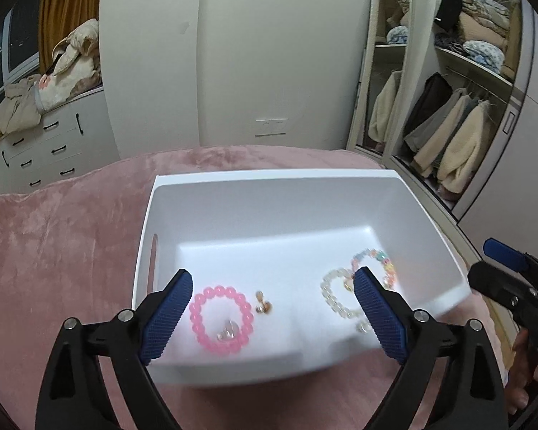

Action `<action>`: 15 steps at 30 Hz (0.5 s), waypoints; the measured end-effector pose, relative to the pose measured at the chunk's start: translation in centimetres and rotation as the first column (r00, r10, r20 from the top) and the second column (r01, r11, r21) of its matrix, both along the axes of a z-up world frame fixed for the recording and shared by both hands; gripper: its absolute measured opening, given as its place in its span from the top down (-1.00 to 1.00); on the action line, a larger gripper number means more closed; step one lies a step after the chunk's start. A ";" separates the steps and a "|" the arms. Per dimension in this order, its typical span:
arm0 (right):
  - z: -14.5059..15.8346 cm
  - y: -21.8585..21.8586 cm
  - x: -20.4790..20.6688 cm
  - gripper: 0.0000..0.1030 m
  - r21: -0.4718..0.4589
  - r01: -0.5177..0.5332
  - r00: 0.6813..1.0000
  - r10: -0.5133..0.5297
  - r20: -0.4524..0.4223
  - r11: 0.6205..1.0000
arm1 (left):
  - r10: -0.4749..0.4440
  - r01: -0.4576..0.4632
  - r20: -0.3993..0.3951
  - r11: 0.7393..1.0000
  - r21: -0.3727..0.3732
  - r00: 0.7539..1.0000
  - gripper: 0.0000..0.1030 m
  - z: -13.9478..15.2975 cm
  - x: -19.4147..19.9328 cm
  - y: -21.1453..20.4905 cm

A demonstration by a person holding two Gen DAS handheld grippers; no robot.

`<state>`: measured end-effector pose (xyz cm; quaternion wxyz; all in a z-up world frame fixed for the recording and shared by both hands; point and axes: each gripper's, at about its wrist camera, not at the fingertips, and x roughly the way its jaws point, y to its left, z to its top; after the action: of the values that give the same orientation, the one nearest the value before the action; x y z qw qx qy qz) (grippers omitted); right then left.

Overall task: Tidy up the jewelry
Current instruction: 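Carry the silver charm and charm bracelet into the white bin and open both tools, then move both tools back to the bed and close the left tool on the red bead bracelet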

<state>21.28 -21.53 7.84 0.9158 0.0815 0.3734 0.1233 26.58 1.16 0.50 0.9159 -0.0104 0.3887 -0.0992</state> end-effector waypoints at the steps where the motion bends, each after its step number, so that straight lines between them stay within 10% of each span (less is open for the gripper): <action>1: 0.1 -0.2 -0.5 -0.90 -0.006 0.003 1.000 -0.003 0.006 1.000 | -0.006 0.006 0.001 1.000 0.000 1.000 -0.80 0.1 -0.4 -0.1; 15: 0.2 -3.4 -8.8 -0.90 -0.019 0.019 1.000 -0.018 0.011 1.000 | -0.175 0.174 -0.001 0.984 0.045 0.985 -0.80 -0.3 -8.6 -2.5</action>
<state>12.47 -24.92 8.03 0.9196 0.0755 0.3690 0.1116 18.01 -1.34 0.22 0.9043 0.0443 0.3889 -0.1704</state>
